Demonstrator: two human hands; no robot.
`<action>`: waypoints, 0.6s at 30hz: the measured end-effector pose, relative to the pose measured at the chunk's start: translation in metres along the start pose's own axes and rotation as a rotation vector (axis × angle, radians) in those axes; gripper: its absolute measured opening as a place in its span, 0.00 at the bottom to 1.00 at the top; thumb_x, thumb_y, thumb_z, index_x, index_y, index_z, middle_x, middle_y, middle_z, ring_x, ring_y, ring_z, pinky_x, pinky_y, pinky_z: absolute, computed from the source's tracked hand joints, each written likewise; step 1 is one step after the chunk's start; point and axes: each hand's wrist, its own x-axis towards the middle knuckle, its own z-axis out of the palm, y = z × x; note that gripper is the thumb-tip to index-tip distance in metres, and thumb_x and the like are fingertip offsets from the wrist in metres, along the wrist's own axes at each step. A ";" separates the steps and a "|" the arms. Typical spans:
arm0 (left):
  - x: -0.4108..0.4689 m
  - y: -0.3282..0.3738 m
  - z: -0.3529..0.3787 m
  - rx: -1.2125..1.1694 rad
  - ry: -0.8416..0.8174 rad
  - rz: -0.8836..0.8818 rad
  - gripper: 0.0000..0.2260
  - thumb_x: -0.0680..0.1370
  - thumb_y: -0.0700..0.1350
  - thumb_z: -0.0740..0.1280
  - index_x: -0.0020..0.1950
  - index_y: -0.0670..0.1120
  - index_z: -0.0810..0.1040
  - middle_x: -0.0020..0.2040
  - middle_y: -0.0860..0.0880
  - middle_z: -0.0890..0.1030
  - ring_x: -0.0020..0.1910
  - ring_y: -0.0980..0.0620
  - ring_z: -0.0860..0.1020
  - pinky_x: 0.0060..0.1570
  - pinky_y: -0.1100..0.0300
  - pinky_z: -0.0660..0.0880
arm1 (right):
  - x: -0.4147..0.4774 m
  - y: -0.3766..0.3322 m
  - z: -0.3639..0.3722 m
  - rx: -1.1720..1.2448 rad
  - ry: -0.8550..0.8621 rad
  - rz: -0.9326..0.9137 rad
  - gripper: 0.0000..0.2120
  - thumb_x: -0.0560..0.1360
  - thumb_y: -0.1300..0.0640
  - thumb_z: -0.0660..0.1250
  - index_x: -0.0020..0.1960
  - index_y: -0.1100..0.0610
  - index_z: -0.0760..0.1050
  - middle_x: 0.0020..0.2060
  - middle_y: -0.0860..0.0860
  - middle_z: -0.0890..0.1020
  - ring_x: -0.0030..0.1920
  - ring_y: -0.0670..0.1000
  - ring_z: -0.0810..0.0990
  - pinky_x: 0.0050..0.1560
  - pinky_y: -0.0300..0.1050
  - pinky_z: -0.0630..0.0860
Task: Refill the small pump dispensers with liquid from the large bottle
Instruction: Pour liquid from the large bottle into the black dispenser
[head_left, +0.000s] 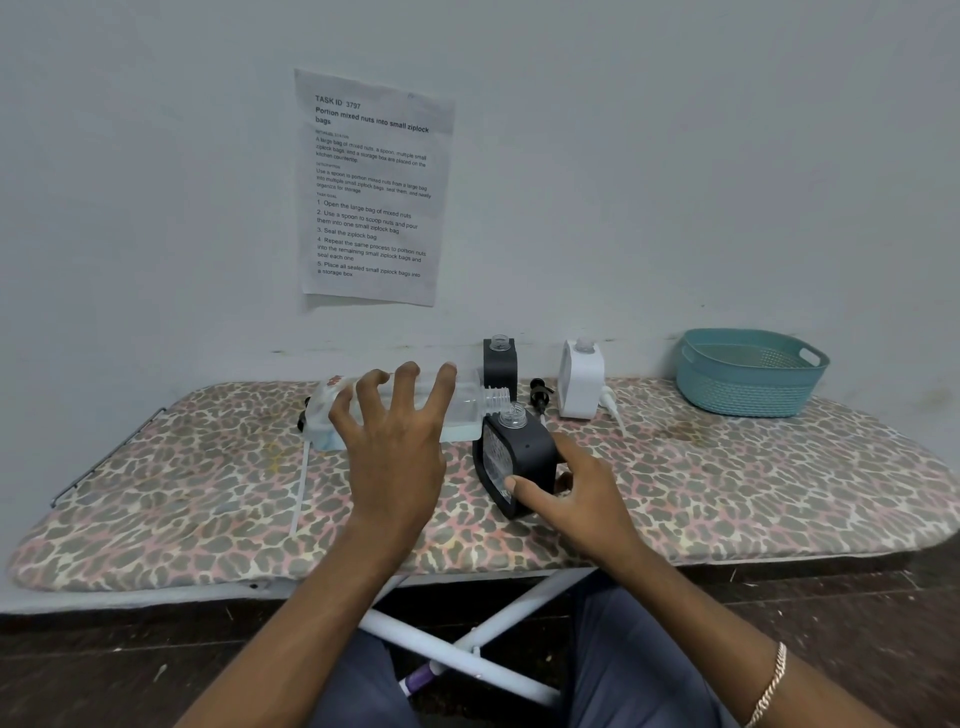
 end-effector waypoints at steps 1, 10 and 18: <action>0.000 0.000 0.000 -0.002 0.001 0.000 0.41 0.65 0.33 0.76 0.75 0.55 0.72 0.69 0.45 0.76 0.67 0.38 0.70 0.62 0.36 0.66 | 0.000 0.000 0.000 0.001 -0.001 0.003 0.20 0.75 0.53 0.78 0.63 0.44 0.77 0.50 0.40 0.85 0.50 0.36 0.82 0.45 0.29 0.76; 0.000 0.001 0.000 -0.003 0.005 0.001 0.42 0.64 0.33 0.77 0.75 0.55 0.72 0.69 0.45 0.76 0.66 0.37 0.70 0.62 0.37 0.66 | 0.001 0.004 0.000 -0.006 -0.005 0.002 0.20 0.75 0.51 0.78 0.62 0.42 0.76 0.51 0.41 0.85 0.52 0.38 0.82 0.46 0.30 0.77; 0.000 0.000 -0.001 -0.006 -0.006 0.006 0.42 0.64 0.34 0.78 0.75 0.55 0.73 0.69 0.45 0.76 0.66 0.37 0.71 0.62 0.37 0.65 | 0.000 0.004 0.000 -0.005 -0.003 0.001 0.19 0.75 0.52 0.78 0.61 0.42 0.76 0.50 0.40 0.85 0.51 0.37 0.82 0.46 0.30 0.76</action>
